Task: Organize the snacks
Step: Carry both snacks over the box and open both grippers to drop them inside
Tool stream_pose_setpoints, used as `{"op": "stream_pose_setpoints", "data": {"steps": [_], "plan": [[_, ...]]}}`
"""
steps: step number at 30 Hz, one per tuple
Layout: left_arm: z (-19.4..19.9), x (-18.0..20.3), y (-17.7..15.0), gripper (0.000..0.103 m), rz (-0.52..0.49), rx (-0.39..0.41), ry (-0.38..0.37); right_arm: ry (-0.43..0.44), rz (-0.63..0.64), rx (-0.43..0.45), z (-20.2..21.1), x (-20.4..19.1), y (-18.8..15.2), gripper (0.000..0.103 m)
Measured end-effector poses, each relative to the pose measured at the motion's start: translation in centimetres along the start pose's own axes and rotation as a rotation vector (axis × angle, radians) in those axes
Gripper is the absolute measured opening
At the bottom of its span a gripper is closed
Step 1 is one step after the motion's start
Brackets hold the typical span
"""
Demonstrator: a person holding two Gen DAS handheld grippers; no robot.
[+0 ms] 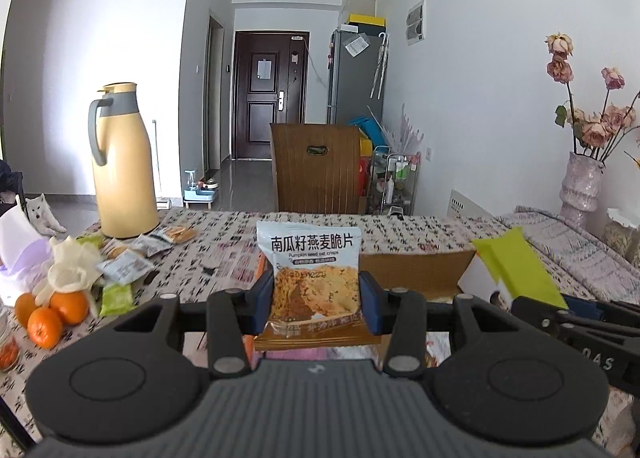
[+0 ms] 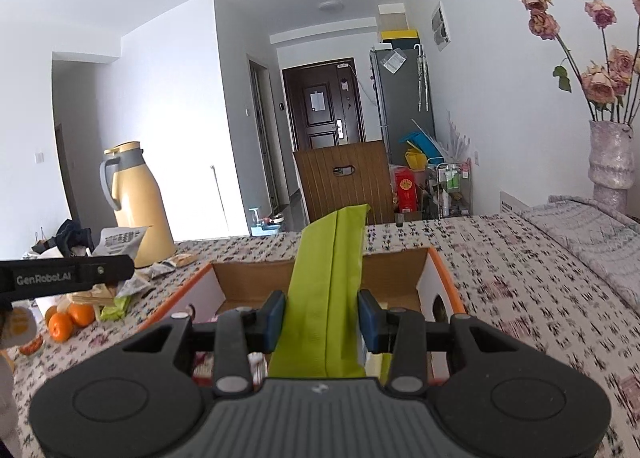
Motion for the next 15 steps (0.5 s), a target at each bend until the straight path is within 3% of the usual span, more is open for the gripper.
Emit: {"op": "stream_pose_setpoints", "data": {"steps": [9,15], "plan": [[-4.6,1.0,1.5,0.045,0.008,-0.016,0.017,-0.004,0.010,-0.009,-4.8,0.5,2.4,0.038],[-8.1,0.8,1.1,0.045,0.024,-0.049,0.055,-0.003,-0.005,-0.045,-8.1,1.1,1.9,0.038]]}}
Point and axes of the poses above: each gripper's, at about its wrist camera, not at the fingertips, and z roughly against the way its jaws point, x to its right, y to its top, the point moved 2 cm from there along -z, roughly the way its jaws point, and after that the axes turned 2 degrees about x, right-handed, at the moved point
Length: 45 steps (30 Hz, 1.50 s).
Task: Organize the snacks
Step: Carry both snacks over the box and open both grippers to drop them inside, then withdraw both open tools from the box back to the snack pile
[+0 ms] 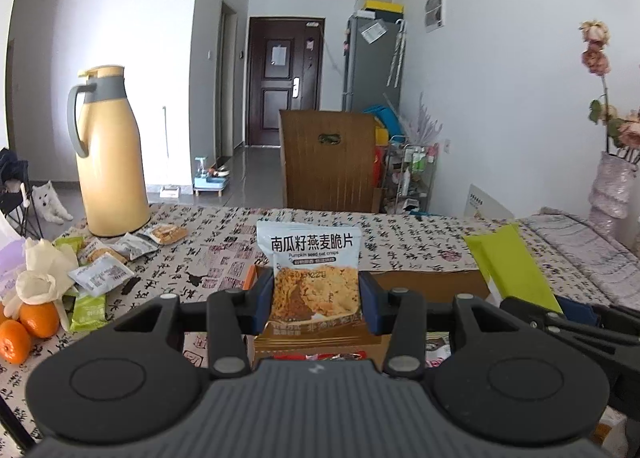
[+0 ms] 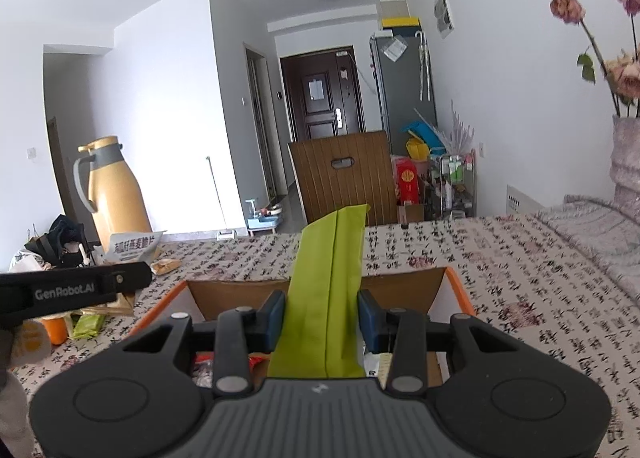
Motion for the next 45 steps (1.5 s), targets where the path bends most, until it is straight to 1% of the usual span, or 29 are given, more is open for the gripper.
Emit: {"op": "stream_pose_setpoints", "data": {"steps": [5,10,17,18,19,20,21,22,23,24,25,27,37,45], "plan": [[-1.9,-0.3,-1.3,0.045,0.003,-0.035,0.005,0.002,-0.019,-0.030,-1.4,0.8,-0.9,0.038],[-2.8,-0.4,-2.2,0.045,-0.005,-0.059,-0.003,0.004,-0.016,-0.046,-1.9,0.9,-1.5,0.038],[-2.3,-0.3,-2.4,0.047,-0.014,-0.044,-0.018,-0.007,-0.010,-0.062,-2.3,0.8,-1.9,0.039],[-2.2,-0.2,-2.5,0.049,-0.017,-0.038,-0.019,-0.008,-0.011,-0.061,-2.2,0.8,-1.9,0.040],[-2.0,-0.2,-2.4,0.057,-0.019,-0.031,-0.022,-0.010,-0.013,-0.060,-2.2,0.9,-1.9,0.042],[-1.9,-0.2,-2.4,0.071,-0.019,-0.023,-0.019,-0.010,-0.015,-0.058,-2.1,0.9,-1.9,0.041],[-1.7,-0.2,-2.4,0.078,-0.018,-0.014,-0.010,-0.012,-0.017,-0.054,-2.0,1.0,-1.9,0.044],[-1.4,-0.2,-2.3,0.089,-0.017,-0.001,0.001,-0.011,-0.022,-0.051,-1.9,1.0,-1.9,0.056],[-1.2,-0.3,-2.2,0.098,-0.012,0.010,0.009,-0.009,-0.025,-0.049,-1.8,1.1,-1.9,0.065],[-1.1,-0.4,-2.1,0.102,-0.008,0.018,0.011,-0.012,-0.027,-0.043,-1.7,1.1,-1.9,0.087],[-0.9,-0.6,-2.0,0.103,-0.004,0.024,0.011,-0.016,-0.028,-0.036,-1.6,1.2,-2.0,0.099],[-0.7,-0.7,-1.8,0.103,0.005,0.028,0.015,-0.024,-0.027,-0.020,-1.3,1.2,-1.9,0.103],[-0.4,-1.0,-1.5,0.103,0.024,0.034,0.025,-0.021,-0.033,-0.003,-0.9,1.4,-1.6,0.103],[0.9,-0.9,-0.4,0.103,0.025,0.042,0.032,-0.016,-0.024,0.008,0.1,1.2,-0.8,0.103]]}}
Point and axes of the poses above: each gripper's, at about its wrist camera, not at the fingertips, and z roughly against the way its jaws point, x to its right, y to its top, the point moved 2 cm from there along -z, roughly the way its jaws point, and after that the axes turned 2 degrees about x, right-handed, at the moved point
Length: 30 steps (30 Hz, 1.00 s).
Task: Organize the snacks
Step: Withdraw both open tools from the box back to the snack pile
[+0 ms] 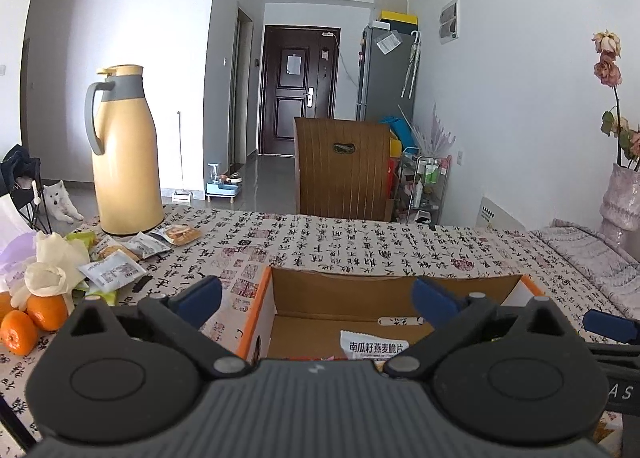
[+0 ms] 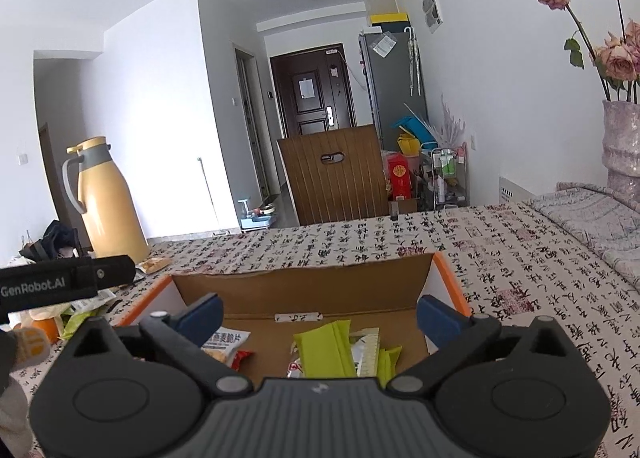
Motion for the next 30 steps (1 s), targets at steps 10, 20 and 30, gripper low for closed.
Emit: {"op": "stream_pose_setpoints", "data": {"steps": [10,20,30], "plan": [[3.6,-0.3,0.2,0.103,-0.004,0.012,0.001,0.001,0.012,0.025,3.8,-0.4,0.5,0.103],[7.8,-1.8,-2.1,0.103,0.010,-0.014,-0.008,0.003,0.012,0.011,8.2,-0.2,-1.7,0.103],[11.2,-3.3,-5.3,0.103,0.014,-0.047,-0.007,0.019,0.036,-0.022,12.4,-0.7,-5.0,0.103]]}}
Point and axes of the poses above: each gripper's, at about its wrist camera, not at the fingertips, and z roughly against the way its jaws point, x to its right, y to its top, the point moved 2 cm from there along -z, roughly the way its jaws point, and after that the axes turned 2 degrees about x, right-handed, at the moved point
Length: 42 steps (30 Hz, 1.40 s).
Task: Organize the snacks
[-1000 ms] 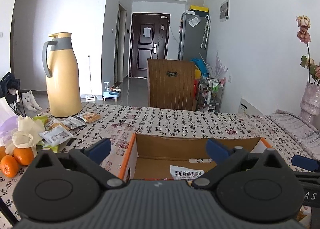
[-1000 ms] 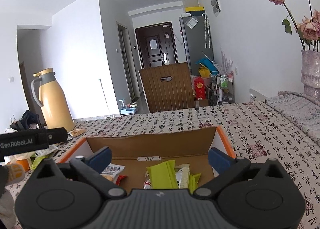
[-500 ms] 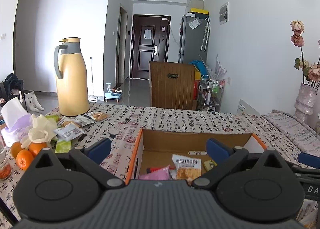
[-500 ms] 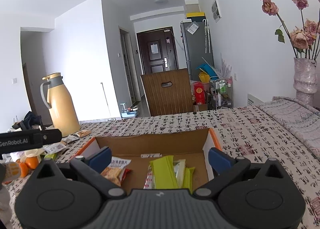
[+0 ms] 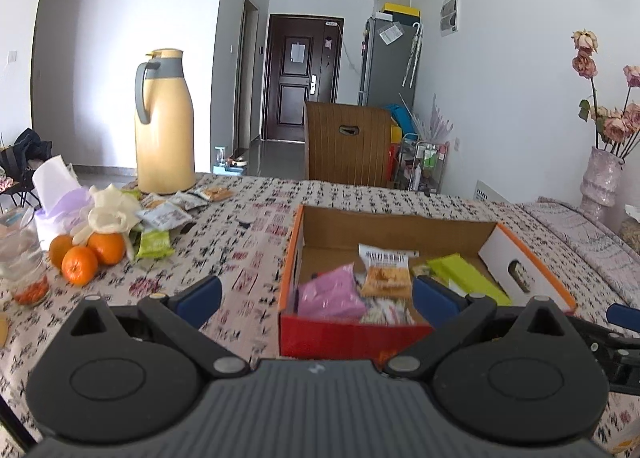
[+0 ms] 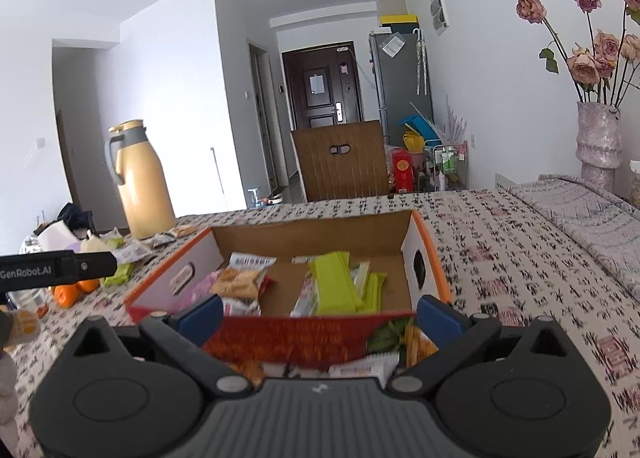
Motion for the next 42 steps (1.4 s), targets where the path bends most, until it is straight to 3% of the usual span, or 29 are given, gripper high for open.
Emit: {"op": "stream_pose_setpoints", "data": {"steps": [15,24,36,42], "plan": [[3.9,-1.6,-4.5,0.103,-0.020,-0.021,-0.020,0.015,0.033,-0.065,4.2,0.3,-4.6,0.103],[4.1,-2.1,-7.1,0.103,-0.014,-0.078,-0.042,-0.014,0.025,-0.094,5.0,0.9,-6.4,0.103],[4.4,-1.4,-7.5,0.103,-0.018,-0.088,-0.076,-0.070,0.036,-0.138,5.3,1.6,-7.7,0.103],[4.2,-1.1,-7.9,0.103,-0.019,-0.104,-0.080,-0.053,0.047,-0.158,5.3,0.7,-8.4,0.101]]}}
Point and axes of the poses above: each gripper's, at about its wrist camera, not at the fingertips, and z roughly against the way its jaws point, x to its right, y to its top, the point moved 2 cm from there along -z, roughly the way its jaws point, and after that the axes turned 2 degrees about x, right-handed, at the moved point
